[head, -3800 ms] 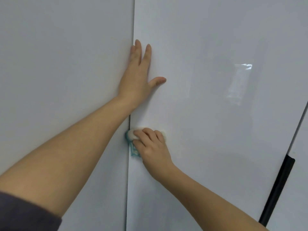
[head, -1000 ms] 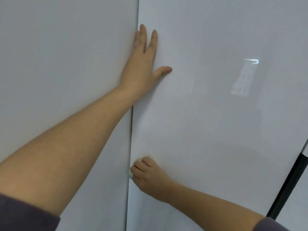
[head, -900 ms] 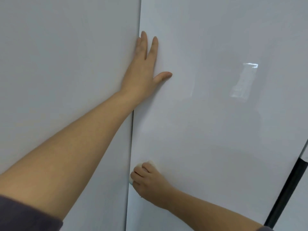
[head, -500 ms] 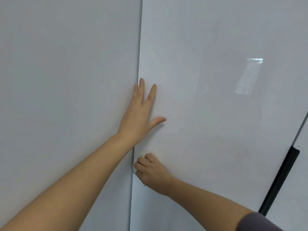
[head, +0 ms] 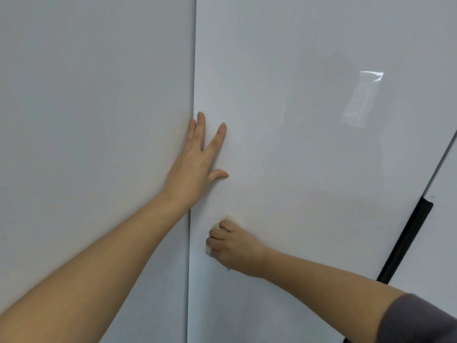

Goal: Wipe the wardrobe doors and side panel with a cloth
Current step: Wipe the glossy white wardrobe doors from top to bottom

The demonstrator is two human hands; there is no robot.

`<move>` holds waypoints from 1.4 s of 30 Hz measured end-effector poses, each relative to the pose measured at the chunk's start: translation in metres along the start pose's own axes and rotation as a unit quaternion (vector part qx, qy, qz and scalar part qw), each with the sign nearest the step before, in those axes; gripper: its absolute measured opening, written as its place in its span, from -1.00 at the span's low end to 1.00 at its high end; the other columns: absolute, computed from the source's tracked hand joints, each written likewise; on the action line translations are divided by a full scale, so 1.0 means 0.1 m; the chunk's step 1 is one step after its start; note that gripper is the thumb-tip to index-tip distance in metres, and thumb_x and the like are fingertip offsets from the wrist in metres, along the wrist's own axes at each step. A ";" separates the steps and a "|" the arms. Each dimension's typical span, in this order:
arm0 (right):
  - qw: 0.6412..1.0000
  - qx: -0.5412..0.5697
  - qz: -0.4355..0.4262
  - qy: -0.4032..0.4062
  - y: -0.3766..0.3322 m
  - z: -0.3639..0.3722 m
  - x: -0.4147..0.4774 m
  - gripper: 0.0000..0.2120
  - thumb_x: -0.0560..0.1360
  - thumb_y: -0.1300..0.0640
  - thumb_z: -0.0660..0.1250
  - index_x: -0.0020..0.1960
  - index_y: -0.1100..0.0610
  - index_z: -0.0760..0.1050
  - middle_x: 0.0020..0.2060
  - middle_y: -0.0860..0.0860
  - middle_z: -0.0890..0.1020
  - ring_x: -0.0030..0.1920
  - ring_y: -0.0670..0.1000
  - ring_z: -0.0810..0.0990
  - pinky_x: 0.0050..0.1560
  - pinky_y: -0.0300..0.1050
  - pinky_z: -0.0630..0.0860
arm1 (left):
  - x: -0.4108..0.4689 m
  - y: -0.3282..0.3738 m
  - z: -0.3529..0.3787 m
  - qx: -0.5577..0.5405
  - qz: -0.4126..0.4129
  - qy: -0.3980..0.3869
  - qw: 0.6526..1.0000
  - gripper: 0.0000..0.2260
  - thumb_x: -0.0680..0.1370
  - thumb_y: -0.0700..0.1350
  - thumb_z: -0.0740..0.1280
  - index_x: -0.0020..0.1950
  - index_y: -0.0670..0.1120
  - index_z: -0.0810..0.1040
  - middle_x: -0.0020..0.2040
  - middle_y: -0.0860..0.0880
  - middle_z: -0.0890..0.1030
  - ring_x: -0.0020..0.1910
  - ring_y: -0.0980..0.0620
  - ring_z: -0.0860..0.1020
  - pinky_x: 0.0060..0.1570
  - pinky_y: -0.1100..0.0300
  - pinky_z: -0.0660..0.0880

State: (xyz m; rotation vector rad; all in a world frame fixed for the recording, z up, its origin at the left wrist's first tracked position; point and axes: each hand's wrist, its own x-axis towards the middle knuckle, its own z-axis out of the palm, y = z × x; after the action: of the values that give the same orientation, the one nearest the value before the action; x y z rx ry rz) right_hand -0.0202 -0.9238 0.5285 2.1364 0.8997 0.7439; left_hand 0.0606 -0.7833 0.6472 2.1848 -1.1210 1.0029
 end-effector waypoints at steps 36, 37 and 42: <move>0.996 0.027 -0.061 -0.059 0.45 -0.93 -2.36 -0.77 0.60 0.23 0.22 -0.21 0.05 0.50 -0.15 -0.06 0.49 0.01 0.05 0.52 0.18 -0.05 0.37 | -0.22 -0.07 0.08 0.090 0.088 -0.005 0.992 -0.10 0.35 -0.05 0.55 0.56 -0.07 0.12 0.56 -0.26 0.02 0.51 -0.31 0.07 0.16 -0.21 0.48; 0.997 0.028 -0.060 -0.050 0.42 -0.89 -2.33 -0.76 0.60 0.24 0.21 -0.20 0.05 0.51 -0.14 -0.07 0.50 0.02 0.05 0.51 0.18 -0.05 0.38 | -0.22 -0.08 0.09 0.091 0.087 -0.004 0.992 -0.10 0.35 -0.05 0.55 0.56 -0.06 0.12 0.56 -0.25 0.02 0.51 -0.30 0.07 0.15 -0.21 0.49; 0.998 0.025 -0.054 -0.010 0.24 -0.62 -2.13 -0.75 0.61 0.22 0.22 -0.20 0.05 0.53 -0.10 -0.08 0.53 0.04 0.03 0.48 0.21 -0.05 0.36 | -0.22 -0.05 0.11 0.093 0.080 0.001 0.992 -0.12 0.36 -0.06 0.54 0.55 -0.04 0.12 0.56 -0.24 0.03 0.52 -0.29 0.07 0.12 -0.17 0.50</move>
State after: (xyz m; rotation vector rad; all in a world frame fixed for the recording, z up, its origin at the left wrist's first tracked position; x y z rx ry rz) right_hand -0.1824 -1.0770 0.5346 2.1171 1.0240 0.6495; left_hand 0.0605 -0.7775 0.6234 2.2635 -1.2644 1.2226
